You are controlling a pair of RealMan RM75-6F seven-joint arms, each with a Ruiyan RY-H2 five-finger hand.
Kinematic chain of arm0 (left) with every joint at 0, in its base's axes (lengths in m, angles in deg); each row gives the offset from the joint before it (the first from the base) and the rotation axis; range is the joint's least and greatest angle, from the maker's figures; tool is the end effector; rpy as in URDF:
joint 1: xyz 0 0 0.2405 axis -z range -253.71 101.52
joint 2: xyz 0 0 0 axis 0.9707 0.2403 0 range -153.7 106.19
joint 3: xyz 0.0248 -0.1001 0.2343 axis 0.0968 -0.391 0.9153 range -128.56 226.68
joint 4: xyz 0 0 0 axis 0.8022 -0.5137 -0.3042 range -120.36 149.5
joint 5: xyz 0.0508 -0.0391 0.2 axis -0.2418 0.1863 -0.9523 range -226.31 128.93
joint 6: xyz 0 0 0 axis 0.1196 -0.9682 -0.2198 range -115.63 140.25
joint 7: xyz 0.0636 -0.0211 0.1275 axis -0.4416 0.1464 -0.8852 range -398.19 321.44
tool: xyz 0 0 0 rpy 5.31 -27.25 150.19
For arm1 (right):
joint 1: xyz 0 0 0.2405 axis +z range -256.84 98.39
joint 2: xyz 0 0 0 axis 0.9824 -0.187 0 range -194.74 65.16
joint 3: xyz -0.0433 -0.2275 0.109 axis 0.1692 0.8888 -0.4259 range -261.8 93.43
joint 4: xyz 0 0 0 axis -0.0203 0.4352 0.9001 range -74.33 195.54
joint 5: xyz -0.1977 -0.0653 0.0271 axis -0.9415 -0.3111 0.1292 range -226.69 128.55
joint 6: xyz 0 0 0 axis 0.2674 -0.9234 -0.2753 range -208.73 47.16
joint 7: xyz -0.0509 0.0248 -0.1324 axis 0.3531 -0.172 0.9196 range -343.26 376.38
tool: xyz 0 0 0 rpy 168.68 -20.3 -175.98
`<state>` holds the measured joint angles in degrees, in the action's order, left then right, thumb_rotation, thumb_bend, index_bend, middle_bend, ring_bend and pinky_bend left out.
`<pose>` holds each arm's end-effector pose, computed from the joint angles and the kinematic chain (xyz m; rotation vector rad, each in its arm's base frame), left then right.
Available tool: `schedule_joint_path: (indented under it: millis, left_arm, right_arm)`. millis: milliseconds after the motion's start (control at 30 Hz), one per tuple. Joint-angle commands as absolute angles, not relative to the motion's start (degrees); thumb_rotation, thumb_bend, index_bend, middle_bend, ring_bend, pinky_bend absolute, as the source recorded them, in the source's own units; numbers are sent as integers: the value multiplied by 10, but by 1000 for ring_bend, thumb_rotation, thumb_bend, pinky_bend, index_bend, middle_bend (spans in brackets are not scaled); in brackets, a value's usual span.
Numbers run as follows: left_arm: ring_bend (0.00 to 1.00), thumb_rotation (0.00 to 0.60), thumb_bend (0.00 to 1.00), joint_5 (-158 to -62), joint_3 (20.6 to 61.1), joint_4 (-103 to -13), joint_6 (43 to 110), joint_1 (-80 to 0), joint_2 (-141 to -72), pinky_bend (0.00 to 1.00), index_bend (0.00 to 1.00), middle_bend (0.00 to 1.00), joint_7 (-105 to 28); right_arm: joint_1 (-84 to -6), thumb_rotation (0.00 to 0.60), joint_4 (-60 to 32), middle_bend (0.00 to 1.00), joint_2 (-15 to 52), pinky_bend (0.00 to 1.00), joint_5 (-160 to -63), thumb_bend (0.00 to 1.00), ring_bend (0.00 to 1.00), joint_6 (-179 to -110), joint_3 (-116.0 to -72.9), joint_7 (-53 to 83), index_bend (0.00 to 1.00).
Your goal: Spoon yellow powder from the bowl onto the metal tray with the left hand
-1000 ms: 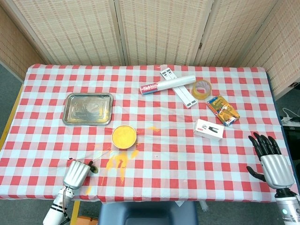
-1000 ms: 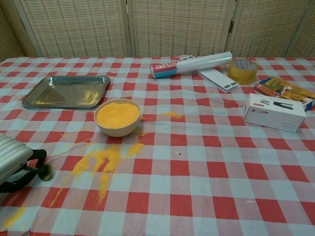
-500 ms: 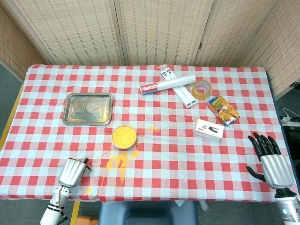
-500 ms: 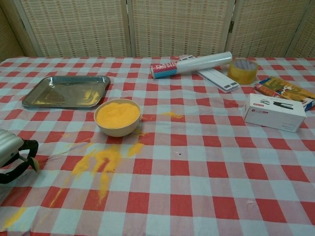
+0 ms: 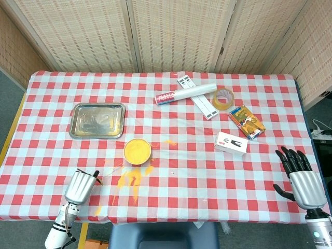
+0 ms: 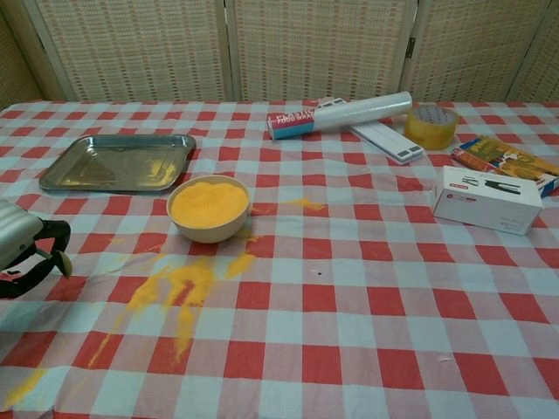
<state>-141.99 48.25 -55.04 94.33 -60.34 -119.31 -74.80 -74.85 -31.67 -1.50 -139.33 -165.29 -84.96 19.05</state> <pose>-0.2549 0.2231 -0.0067 -1.7274 -0.3322 -0.7137 -0.3077 -0.1703 0.1533 1.4888 -0.8651 0.8643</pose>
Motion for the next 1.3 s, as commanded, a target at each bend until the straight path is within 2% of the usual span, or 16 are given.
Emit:
schedule_joint_path:
  millis: [33, 300, 633, 800, 967, 1300]
  left_arm:
    - [1000, 600, 476, -1426, 469, -595, 938, -588, -1170, 1000, 708, 1000, -803]
    - [1000, 600, 475, -1394, 421, -696, 885, -544, -1152, 1000, 709, 1000, -955]
    - [1000, 600, 476, -1279, 322, -747, 826, -459, -1214, 1000, 708, 1000, -1114]
    - [1000, 600, 476, -1222, 294, -704, 817, -414, -1271, 1000, 707, 1000, -1158]
    - [1000, 600, 477, -1191, 282, -635, 820, -376, -1331, 1000, 708, 1000, -1157]
    - [1000, 600, 481, -1228, 319, -483, 866, -341, -1414, 1000, 707, 1000, -1105]
  right_arm:
    - [-750, 600, -318, 0, -18, 0, -1395, 123, 0, -1656, -850, 185, 0]
    - [-751, 600, -320, 0, -23, 0, -1402, 123, 0, -1658, -847, 177, 0]
    - [-747, 600, -318, 0, -30, 0, -1381, 122, 0, -1647, -855, 160, 0]
    - [-743, 600, -314, 0, -32, 0, -1369, 123, 0, -1635, -859, 148, 0]
    - [-738, 600, -311, 0, -34, 0, -1362, 122, 0, -1623, -861, 139, 0]
    - [-739, 600, -310, 0, -43, 0, -1363, 123, 0, -1626, -862, 117, 0]
